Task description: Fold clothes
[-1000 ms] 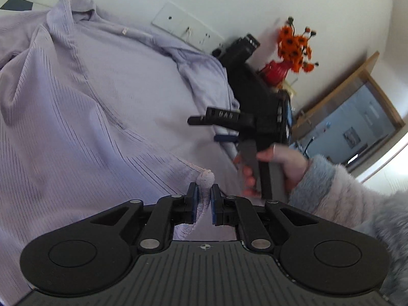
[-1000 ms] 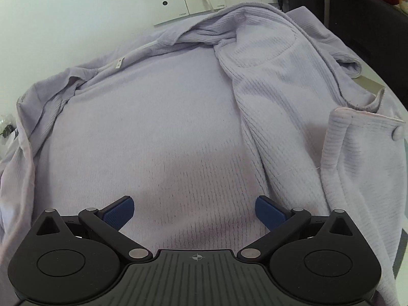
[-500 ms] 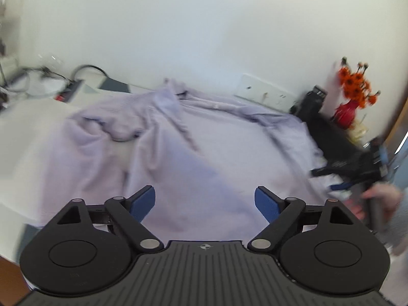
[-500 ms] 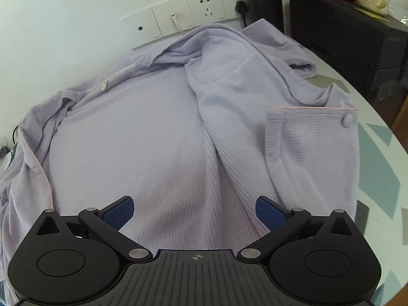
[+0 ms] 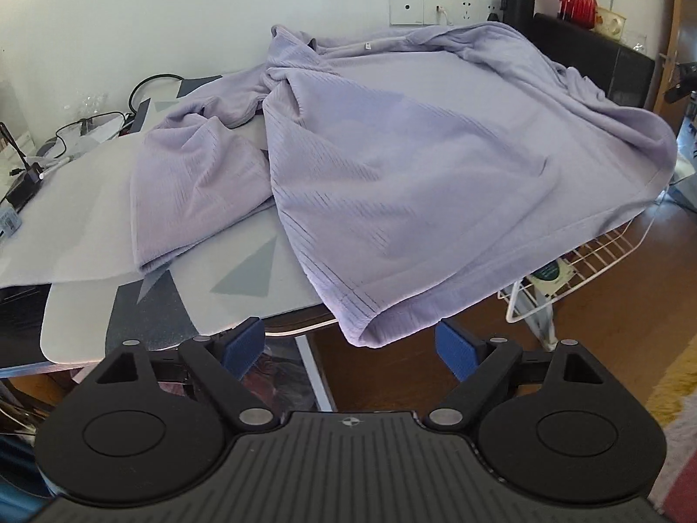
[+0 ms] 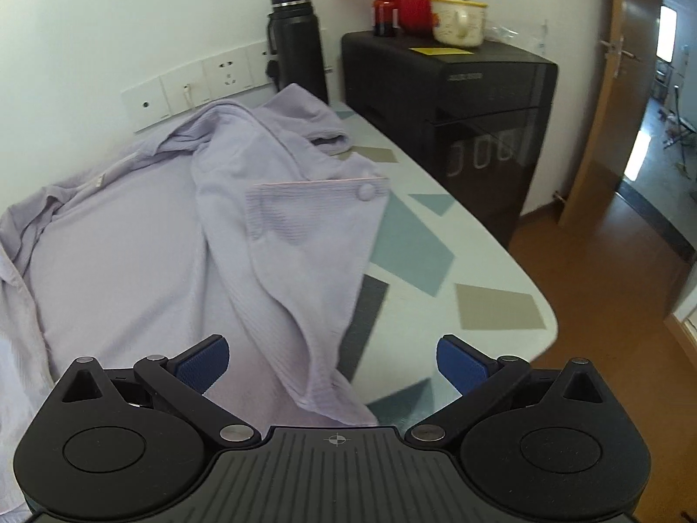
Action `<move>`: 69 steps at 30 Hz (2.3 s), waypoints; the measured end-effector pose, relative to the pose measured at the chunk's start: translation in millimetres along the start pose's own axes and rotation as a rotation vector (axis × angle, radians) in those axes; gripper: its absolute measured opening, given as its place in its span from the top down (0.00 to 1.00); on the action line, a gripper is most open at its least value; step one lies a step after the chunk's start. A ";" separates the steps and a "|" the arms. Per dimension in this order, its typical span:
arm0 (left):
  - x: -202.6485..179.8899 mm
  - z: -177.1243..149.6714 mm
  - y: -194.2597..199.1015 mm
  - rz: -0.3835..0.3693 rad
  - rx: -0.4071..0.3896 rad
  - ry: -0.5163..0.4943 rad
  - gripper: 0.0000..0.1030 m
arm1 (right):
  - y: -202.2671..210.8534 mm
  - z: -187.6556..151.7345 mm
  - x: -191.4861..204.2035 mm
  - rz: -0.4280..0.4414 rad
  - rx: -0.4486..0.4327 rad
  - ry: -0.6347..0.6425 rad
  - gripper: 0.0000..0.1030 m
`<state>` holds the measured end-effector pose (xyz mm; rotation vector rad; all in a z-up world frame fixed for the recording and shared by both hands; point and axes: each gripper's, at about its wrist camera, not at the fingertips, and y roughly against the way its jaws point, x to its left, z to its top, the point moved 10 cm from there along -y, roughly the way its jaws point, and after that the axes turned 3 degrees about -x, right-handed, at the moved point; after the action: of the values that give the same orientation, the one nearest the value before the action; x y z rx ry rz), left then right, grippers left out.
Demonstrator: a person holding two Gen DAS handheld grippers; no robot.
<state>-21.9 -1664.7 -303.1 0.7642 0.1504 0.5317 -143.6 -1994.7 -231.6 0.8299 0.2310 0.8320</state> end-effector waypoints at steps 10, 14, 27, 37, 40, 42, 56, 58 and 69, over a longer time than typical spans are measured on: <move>21.0 0.8 -17.1 0.129 -0.020 0.116 0.15 | -0.5 -52.9 86.8 0.286 0.038 0.048 0.08; 27.5 1.8 -18.5 0.157 -0.017 0.142 0.15 | -17.7 -86.8 168.0 0.457 0.091 0.158 0.26; 20.0 0.4 -26.2 0.164 -0.001 0.130 0.14 | -42.3 -111.1 231.0 0.490 0.173 0.184 0.88; 17.9 2.2 -30.1 0.174 -0.041 0.057 0.06 | 2.8 -83.4 179.2 0.465 0.065 0.087 0.91; 16.4 1.3 -29.7 0.194 -0.045 0.060 0.06 | -0.3 -100.1 169.1 0.435 0.124 0.078 0.91; 14.3 0.3 -30.4 0.211 -0.041 0.043 0.06 | -3.0 -110.8 164.1 0.416 0.157 0.071 0.91; -2.4 -1.5 -13.3 0.025 -0.016 0.001 0.93 | -6.5 -138.6 160.6 0.394 0.219 0.096 0.91; -1.7 -2.5 -12.5 0.009 -0.004 0.001 0.93 | -7.5 -143.1 161.4 0.390 0.220 0.107 0.91; 1.4 -2.6 -2.6 -0.060 0.050 0.018 0.26 | -20.4 -140.3 156.7 0.281 0.352 0.124 0.59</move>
<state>-20.5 -1663.9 -306.6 0.8016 0.2032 0.4792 -95.3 -1809.3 -320.9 1.1591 0.3833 1.1266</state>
